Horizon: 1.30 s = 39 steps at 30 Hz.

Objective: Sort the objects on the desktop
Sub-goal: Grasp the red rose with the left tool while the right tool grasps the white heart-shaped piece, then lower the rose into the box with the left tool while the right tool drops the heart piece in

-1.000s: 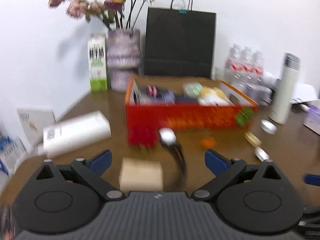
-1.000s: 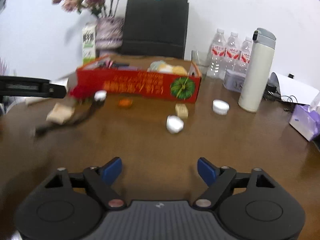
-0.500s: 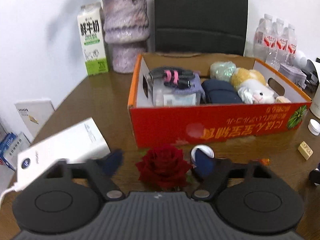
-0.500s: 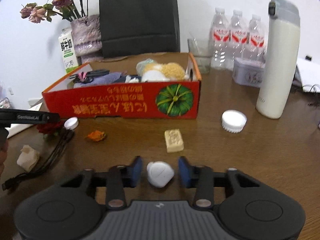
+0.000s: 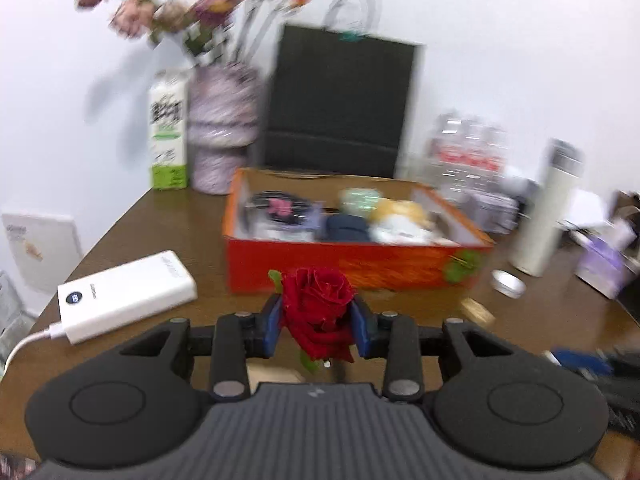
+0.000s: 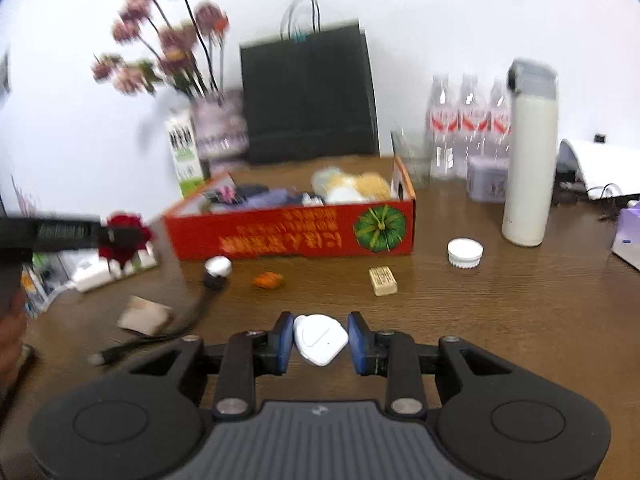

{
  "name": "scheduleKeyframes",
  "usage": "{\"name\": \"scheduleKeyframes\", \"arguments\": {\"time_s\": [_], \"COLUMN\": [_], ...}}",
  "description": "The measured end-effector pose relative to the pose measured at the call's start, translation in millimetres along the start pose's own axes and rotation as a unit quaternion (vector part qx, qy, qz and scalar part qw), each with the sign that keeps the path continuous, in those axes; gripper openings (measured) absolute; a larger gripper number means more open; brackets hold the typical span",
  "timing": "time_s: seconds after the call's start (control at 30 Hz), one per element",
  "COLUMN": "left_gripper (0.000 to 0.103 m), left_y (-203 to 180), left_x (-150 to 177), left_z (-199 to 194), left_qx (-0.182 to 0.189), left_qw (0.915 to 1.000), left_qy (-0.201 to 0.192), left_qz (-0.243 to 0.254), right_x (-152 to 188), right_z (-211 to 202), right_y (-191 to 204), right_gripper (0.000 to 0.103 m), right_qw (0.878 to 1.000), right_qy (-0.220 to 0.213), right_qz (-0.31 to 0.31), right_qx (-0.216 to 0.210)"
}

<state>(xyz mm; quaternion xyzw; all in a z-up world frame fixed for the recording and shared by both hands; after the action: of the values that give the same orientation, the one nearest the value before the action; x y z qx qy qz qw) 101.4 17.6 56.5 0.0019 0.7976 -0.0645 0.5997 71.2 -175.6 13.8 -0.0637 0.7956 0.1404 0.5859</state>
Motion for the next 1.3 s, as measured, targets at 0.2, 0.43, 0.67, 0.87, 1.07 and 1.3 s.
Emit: {"name": "scheduleKeyframes", "arguments": {"time_s": [0.2,0.43,0.67,0.87,1.07,1.3], "left_gripper": [0.036,0.036,0.036,0.036,0.036,0.05], "left_y": [-49.3,-40.6,-10.9,7.3,33.5,58.1], "left_x": [63.8,75.1,-1.4,-76.3,-77.0,-52.3], "left_z": [-58.3,-71.2,-55.4,38.7,157.4,212.9], "left_qx": [0.063,0.054,0.048,0.059,0.031,0.014], "left_qw": [0.9973,0.9973,0.9985,0.9981,0.995,0.9926], "left_qy": [0.037,0.05,-0.016,0.014,0.095,0.121], "left_qz": [0.002,0.003,0.02,0.01,-0.009,-0.008], "right_x": [18.1,18.4,-30.7,-111.2,-136.9,-109.4], "right_z": [-42.2,-54.6,-36.0,35.2,167.0,267.3], "right_y": [20.1,26.6,22.6,-1.7,-47.5,-76.0], "right_gripper": [0.028,0.028,0.028,0.028,0.028,0.029], "right_qw": [0.999,0.999,0.999,0.998,0.999,0.996], "right_qy": [-0.032,-0.033,-0.04,-0.058,-0.002,0.063], "right_qz": [-0.025,-0.029,-0.011,0.021,0.053,0.042], "right_qx": [-0.003,-0.007,-0.008,-0.011,0.011,0.04]}}
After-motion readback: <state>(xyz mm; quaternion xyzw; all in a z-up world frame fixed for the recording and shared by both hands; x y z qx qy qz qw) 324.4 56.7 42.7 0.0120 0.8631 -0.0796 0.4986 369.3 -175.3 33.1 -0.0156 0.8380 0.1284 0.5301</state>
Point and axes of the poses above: each gripper's, at about its wrist camera, not at the fingertips, and z roughly the way its jaws point, y to its left, x to its underside, the point moved 6 cm from there along z, roughly the way its jaws point, and after that the axes turned 13 degrees about -y, right-handed, at the moved point
